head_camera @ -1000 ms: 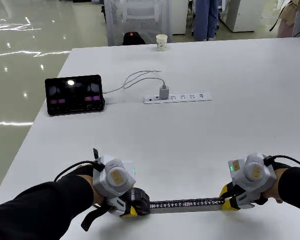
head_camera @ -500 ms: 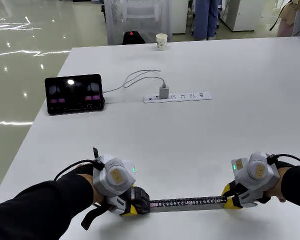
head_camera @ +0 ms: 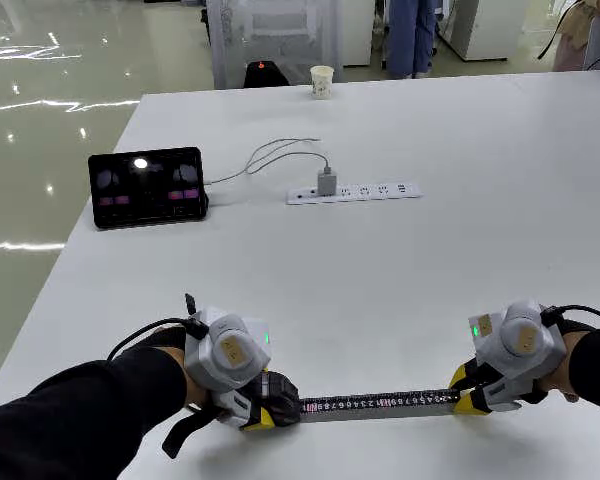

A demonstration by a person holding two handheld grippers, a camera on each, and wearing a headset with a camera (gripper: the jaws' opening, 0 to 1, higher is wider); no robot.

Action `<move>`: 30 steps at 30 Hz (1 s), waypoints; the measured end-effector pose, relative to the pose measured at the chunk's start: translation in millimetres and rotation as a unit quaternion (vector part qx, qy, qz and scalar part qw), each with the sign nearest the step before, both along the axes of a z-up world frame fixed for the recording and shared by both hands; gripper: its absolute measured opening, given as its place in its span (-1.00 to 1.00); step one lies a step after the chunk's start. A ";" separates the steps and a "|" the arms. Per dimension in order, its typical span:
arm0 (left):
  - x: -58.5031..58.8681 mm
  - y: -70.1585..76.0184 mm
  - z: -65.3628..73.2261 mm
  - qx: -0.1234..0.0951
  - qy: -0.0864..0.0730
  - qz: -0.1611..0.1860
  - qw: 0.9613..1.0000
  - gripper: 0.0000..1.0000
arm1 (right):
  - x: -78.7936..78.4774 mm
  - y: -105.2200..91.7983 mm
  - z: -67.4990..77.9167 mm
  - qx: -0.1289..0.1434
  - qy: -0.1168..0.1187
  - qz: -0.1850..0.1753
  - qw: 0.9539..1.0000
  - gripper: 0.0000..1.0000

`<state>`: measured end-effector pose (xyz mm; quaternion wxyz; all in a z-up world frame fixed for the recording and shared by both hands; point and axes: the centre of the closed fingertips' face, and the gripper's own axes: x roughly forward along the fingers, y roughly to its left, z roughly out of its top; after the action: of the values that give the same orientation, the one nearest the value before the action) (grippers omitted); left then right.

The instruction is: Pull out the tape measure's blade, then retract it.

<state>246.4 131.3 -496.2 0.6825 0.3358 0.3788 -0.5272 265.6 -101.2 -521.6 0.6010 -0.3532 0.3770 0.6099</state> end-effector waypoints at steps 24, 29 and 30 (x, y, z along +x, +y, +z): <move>-2.1 -0.7 0.7 0.001 -0.001 -0.001 1.000 -0.35 | -1.2 -12.6 -0.7 -0.003 -0.003 -0.004 1.000 -0.81; -1.5 -0.8 0.8 0.001 -0.001 -0.002 1.000 -0.35 | -1.0 -13.0 -0.3 -0.003 -0.002 -0.006 1.000 -0.80; -1.3 -0.7 0.8 0.001 -0.001 -0.001 1.000 -0.35 | -1.0 -13.0 -0.3 -0.004 -0.002 -0.005 1.000 -0.80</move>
<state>245.1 130.6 -495.4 0.6818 0.3374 0.3780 -0.5276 264.6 -114.2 -521.9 0.6036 -0.3547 0.3798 0.6046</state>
